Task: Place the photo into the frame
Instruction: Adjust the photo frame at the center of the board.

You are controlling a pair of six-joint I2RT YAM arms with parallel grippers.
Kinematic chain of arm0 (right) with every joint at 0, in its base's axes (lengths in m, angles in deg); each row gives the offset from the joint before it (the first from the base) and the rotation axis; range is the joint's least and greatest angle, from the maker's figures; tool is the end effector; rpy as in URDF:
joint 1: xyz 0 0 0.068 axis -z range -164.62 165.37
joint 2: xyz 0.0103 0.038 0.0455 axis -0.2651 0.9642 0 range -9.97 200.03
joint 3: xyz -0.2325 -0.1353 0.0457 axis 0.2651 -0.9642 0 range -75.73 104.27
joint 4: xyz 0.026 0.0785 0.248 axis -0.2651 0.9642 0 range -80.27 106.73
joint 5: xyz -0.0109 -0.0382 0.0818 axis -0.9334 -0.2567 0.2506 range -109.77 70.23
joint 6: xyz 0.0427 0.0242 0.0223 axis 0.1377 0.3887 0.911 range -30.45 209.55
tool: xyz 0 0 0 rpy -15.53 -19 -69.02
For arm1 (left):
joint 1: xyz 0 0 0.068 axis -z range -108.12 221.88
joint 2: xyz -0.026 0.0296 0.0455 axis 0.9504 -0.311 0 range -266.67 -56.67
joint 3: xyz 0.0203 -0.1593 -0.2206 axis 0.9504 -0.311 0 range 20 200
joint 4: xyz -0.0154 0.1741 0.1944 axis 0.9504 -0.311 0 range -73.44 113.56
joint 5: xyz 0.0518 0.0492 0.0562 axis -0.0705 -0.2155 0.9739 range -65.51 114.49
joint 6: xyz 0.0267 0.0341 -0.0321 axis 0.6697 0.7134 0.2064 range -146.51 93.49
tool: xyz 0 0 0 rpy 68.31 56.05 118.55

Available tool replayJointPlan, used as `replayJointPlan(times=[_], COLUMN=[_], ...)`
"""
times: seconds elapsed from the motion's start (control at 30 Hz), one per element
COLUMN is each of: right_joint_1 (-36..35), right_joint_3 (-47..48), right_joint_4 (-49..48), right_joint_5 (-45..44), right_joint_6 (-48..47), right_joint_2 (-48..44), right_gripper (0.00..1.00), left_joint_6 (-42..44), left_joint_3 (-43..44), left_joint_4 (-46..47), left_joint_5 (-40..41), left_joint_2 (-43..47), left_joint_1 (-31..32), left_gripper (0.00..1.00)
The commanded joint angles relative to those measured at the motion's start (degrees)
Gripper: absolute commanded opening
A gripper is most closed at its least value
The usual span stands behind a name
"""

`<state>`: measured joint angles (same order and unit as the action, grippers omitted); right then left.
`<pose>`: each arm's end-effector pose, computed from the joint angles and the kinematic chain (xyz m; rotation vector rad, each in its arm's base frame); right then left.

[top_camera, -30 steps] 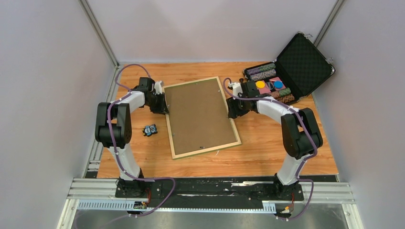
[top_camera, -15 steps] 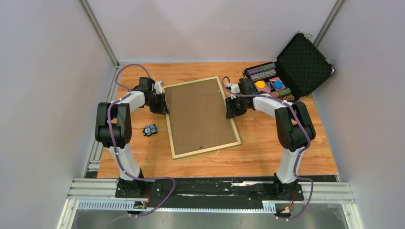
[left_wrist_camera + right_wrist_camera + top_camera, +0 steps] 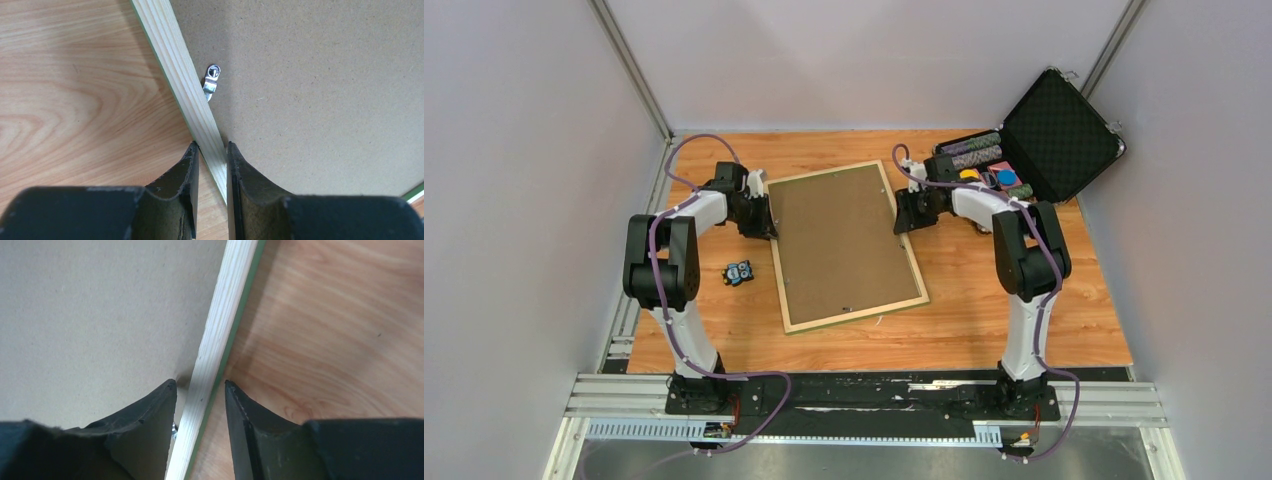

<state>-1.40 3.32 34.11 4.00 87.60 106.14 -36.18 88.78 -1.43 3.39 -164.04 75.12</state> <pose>0.3969 0.1345 0.1572 -0.5672 2.5737 0.6357 0.3741 -0.0341 0.1636 -0.0331 2.6731 -0.5648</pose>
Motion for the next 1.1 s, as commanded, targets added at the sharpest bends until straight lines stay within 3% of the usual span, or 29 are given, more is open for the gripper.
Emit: replayJointPlan(times=[0.0,0.1,0.37,0.53,0.7,0.77,1.07], right_joint_1=[0.5,0.6,0.6,0.7,0.8,0.8,2.0], right_joint_3=[4.9,6.5,8.5,9.2,9.9,10.5,13.3], right_joint_4=[0.5,1.1,1.8,1.8,1.7,2.0,5.9], right_joint_5=[0.1,-0.9,-4.2,-5.8,-5.5,-4.5,1.2], right_joint_6=[1.4,1.5,-1.0,-5.1,-10.6,-13.6,-27.3], right_joint_2=[2.8,4.1,5.8,6.0,6.0,6.3,8.3], right_gripper=[0.43,0.38,0.11,0.02,0.00,0.00,0.00], left_joint_6=[3.7,3.8,4.1,4.7,5.7,6.2,9.0], left_joint_3=[1.6,1.4,1.4,1.3,0.9,1.4,4.3], left_joint_4=[-1.1,-1.1,-0.9,-0.5,0.5,0.2,-1.9], left_joint_5=[-0.8,-0.3,-0.3,-1.5,-1.7,-1.6,0.3], left_joint_2=[-0.5,-0.1,0.9,2.0,4.8,5.6,8.0], left_joint_1=[-0.3,-0.2,-0.2,-0.2,-0.2,-0.2,-0.2], left_gripper=[0.06,0.10,0.34,0.55,0.85,0.91,0.98])
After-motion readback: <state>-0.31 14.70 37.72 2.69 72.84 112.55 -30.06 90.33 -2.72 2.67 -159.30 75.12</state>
